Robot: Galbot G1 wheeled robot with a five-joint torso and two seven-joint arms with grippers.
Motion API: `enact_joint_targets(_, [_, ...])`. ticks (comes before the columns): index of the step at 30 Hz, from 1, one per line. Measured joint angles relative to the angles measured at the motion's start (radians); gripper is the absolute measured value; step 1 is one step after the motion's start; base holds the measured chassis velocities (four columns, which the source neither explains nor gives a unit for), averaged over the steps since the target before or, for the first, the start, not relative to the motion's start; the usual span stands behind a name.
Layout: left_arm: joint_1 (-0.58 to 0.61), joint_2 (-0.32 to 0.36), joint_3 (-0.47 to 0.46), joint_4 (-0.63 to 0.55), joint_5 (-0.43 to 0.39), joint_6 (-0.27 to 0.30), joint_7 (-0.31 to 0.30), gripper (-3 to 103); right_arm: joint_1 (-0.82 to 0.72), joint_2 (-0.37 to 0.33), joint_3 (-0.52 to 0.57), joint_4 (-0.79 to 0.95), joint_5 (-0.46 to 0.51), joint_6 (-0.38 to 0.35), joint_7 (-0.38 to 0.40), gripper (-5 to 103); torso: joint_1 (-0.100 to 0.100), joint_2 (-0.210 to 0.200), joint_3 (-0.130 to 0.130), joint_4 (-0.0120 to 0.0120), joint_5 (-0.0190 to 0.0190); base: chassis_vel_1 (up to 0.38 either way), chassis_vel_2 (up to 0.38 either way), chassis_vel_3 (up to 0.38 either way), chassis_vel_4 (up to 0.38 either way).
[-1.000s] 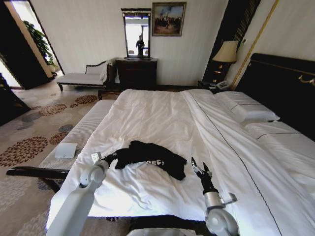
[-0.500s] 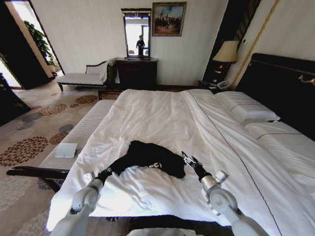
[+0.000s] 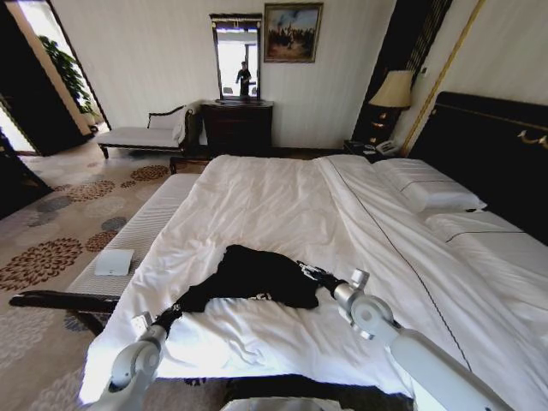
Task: Fold the clothes on the bed.
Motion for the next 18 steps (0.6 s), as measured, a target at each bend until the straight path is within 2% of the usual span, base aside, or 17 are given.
enact_joint_targets(3, [0.021, -0.012, -0.024, -0.008, 0.01, -0.003, -0.002, 0, 0.057, 0.018, -0.087, -0.006, 0.007, -0.029, 0.037, 100, 0.0, 0.0, 0.0, 0.0001, 0.0002, 0.0, 0.0, 0.0, 0.0])
enact_joint_targets(9, [0.031, -0.02, -0.031, -0.007, 0.028, -0.013, -0.004, 0, 0.096, 0.046, -0.154, 0.003, -0.013, -0.045, 0.042, 100, 0.0, 0.0, 0.0, 0.0, 0.0001, 0.0, 0.0, 0.0, 0.0])
enact_joint_targets(11, [0.029, -0.027, -0.032, -0.005, 0.031, -0.013, -0.008, 0, 0.105, 0.055, -0.179, 0.007, -0.071, -0.042, 0.038, 100, 0.0, 0.0, 0.0, 0.0001, -0.0001, 0.0, 0.0, 0.0, 0.0])
enact_joint_targets(13, [0.027, -0.035, -0.028, -0.005, 0.034, -0.012, -0.017, 0, 0.113, 0.061, -0.225, 0.008, -0.246, -0.027, 0.005, 100, 0.0, 0.0, 0.0, 0.0, 0.0, 0.0, 0.0, 0.0, 0.0])
enact_joint_targets(14, [0.026, -0.037, -0.026, -0.004, 0.037, -0.012, -0.018, 0, 0.115, 0.062, -0.24, 0.006, -0.301, -0.024, -0.003, 100, 0.0, 0.0, 0.0, 0.0001, -0.0001, 0.0, 0.0, 0.0, 0.0])
enact_joint_targets(15, [0.026, -0.037, -0.026, -0.004, 0.037, -0.012, -0.018, 0, 0.115, 0.062, -0.24, 0.006, -0.301, -0.024, -0.003, 100, 0.0, 0.0, 0.0, 0.0001, -0.0001, 0.0, 0.0, 0.0, 0.0])
enact_joint_targets(18, [0.021, -0.046, -0.018, 0.002, 0.048, -0.01, -0.022, 0, 0.124, 0.074, -0.298, -0.014, -0.484, -0.016, -0.011, 100, 0.0, 0.0, 0.0, 0.0001, 0.0001, 0.0, 0.0, 0.0, 0.0])
